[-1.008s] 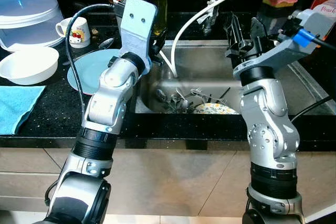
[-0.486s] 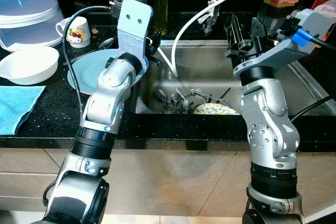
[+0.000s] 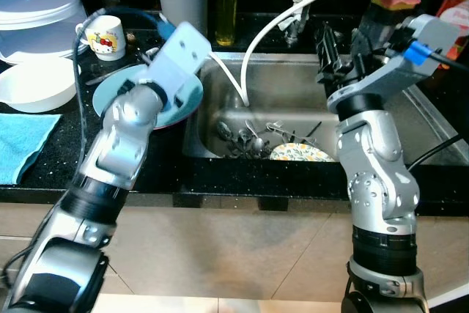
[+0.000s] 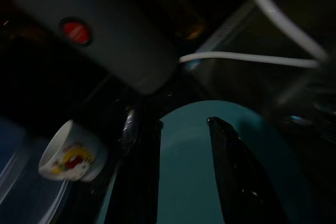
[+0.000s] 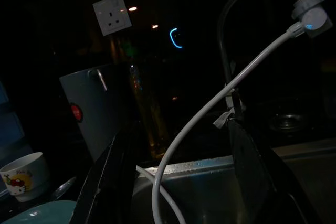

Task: Kitchen organization

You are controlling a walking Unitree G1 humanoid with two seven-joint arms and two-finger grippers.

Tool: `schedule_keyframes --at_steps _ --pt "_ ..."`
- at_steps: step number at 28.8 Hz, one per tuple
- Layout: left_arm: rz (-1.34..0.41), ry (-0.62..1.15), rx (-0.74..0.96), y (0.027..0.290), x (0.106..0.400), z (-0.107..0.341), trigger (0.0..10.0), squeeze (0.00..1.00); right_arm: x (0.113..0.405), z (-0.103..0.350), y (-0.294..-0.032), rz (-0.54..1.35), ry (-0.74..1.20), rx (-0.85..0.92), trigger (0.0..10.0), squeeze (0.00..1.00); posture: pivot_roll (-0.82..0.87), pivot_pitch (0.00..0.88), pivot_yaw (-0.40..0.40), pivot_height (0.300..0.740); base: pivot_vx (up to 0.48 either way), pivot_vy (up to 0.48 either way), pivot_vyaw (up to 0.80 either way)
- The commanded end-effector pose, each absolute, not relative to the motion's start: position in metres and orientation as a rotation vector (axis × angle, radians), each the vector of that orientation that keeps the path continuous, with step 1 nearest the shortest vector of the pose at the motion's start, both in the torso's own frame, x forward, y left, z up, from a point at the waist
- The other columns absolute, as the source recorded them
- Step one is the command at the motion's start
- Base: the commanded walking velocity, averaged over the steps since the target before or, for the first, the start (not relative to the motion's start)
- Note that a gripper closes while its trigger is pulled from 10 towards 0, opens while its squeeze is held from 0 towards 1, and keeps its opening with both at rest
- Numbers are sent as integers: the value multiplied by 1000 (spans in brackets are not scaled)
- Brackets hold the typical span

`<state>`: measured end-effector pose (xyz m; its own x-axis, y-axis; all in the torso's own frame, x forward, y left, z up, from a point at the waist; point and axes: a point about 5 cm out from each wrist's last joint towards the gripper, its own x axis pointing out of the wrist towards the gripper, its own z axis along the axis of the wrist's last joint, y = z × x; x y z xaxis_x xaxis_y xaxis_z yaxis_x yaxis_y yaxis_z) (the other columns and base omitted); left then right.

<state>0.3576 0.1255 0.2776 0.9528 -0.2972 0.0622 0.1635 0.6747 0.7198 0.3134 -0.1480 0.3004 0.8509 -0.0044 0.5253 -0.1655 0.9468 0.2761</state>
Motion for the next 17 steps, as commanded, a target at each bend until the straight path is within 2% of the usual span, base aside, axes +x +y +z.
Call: schedule_keyframes --at_steps 1,3,9,12,17 --pt "-324 -127 813 122 354 273 10000 0 315 297 -149 83 -528 324 10000 0 129 113 -7 740 0 0 0" --pt "-404 -43 839 121 352 267 10000 0 316 296 -148 82 -522 328 10000 0 132 119 -6 740 0 0 0" --pt "-511 5 892 121 345 264 10000 0 317 294 -148 79 -518 329 10000 0 137 117 3 740 0 0 0" --pt "-489 -12 1000 125 347 266 10000 0 318 295 -150 72 -523 330 10000 0 137 113 12 740 0 0 0" --pt "-479 -8 1037 126 348 269 10000 0 317 295 -151 68 -527 332 10000 0 135 112 15 740 0 0 0"
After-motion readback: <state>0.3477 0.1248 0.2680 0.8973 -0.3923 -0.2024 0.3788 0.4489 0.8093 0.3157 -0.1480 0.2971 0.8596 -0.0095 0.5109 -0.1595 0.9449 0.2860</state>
